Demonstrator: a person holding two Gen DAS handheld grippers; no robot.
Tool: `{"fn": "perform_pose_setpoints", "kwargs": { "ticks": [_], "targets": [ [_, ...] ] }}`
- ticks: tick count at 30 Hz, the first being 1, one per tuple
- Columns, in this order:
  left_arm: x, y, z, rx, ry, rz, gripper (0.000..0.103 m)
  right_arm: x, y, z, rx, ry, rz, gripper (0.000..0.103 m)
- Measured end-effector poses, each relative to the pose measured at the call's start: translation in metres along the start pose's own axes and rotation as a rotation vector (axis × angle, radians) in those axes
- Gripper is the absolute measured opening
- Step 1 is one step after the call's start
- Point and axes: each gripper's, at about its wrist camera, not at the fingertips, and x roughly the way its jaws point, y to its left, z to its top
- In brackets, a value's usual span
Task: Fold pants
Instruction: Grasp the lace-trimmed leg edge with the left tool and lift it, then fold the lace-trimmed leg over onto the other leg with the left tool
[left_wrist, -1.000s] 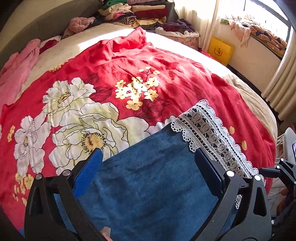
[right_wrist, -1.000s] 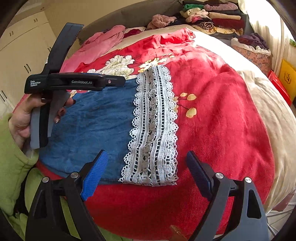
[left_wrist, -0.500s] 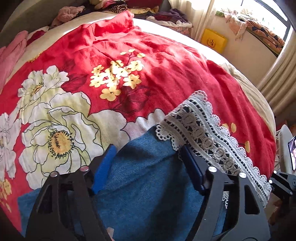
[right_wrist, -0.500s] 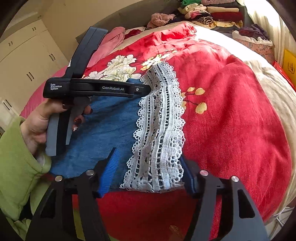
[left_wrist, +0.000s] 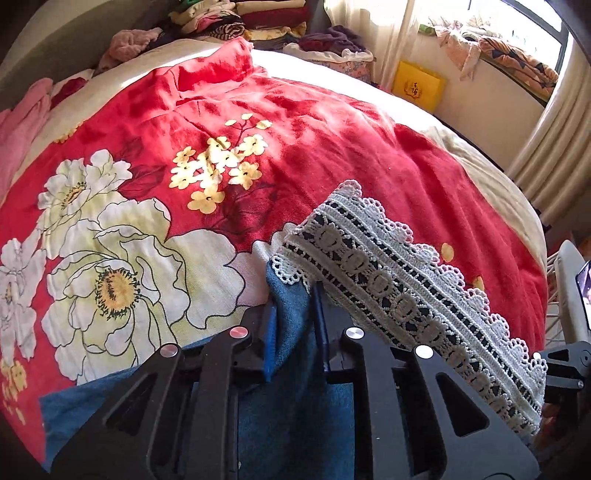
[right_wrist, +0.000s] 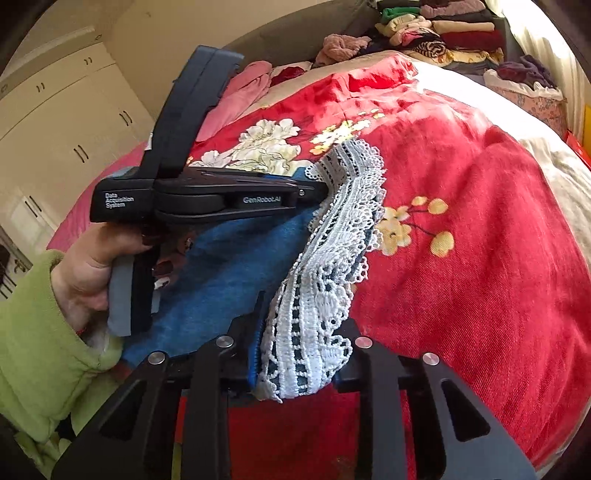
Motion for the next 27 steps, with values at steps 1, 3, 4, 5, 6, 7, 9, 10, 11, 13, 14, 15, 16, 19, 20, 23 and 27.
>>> {"fn": "perform_pose_setpoints", "kwargs": {
  "ticks": [1,3,4,5,6,7,9,10,11,13,14,15,16,19,20,23,27],
  "targets": [
    [-0.003,0.004,-0.001,-0.012,-0.006,-0.016,0.007,-0.002,0.005,0.003,-0.012,-0.006,0.003,0.026],
    [-0.01,0.01,-0.003,-0.039,-0.021,-0.044,0.006,-0.005,0.017,0.008,-0.04,-0.015,0.013,0.026],
    [-0.016,0.015,-0.004,-0.06,-0.033,-0.062,0.006,-0.007,0.024,0.011,-0.056,-0.02,0.017,0.026],
    [-0.021,0.019,-0.005,-0.074,-0.041,-0.073,0.006,-0.009,0.032,0.014,-0.077,-0.023,0.023,0.026],
    [-0.027,0.024,-0.007,-0.09,-0.052,-0.087,0.006,-0.009,0.04,0.016,-0.093,-0.025,0.027,0.026],
    [-0.034,0.029,-0.009,-0.102,-0.067,-0.092,0.006,-0.01,0.048,0.018,-0.11,-0.028,0.031,0.026],
    [-0.05,0.04,-0.014,-0.116,-0.097,-0.096,0.006,-0.01,0.064,0.022,-0.144,-0.026,0.044,0.026],
    [-0.058,0.046,-0.017,-0.126,-0.111,-0.099,0.006,-0.009,0.074,0.024,-0.165,-0.025,0.049,0.026],
    [-0.067,0.055,-0.022,-0.142,-0.125,-0.104,0.006,-0.007,0.085,0.027,-0.188,-0.022,0.055,0.026],
    [-0.083,0.071,-0.031,-0.166,-0.148,-0.094,0.006,-0.002,0.103,0.03,-0.225,-0.013,0.065,0.026],
    [-0.088,0.077,-0.035,-0.171,-0.154,-0.087,0.007,0.002,0.112,0.031,-0.242,-0.006,0.073,0.026],
    [-0.095,0.085,-0.042,-0.177,-0.161,-0.064,0.009,0.007,0.121,0.032,-0.26,0.002,0.079,0.026],
    [-0.097,0.091,-0.046,-0.184,-0.166,-0.046,0.011,0.012,0.13,0.032,-0.278,0.01,0.084,0.025],
    [-0.114,0.123,-0.066,-0.256,-0.199,0.042,0.014,0.035,0.155,0.029,-0.33,0.052,0.085,0.025],
    [-0.123,0.138,-0.074,-0.293,-0.218,0.06,0.015,0.043,0.163,0.026,-0.35,0.069,0.084,0.025],
    [-0.148,0.179,-0.101,-0.4,-0.274,0.106,0.016,0.063,0.189,0.013,-0.426,0.11,0.073,0.025],
    [-0.164,0.214,-0.136,-0.543,-0.341,0.035,0.021,0.087,0.22,-0.006,-0.511,0.165,0.063,0.025]
  ]
}}
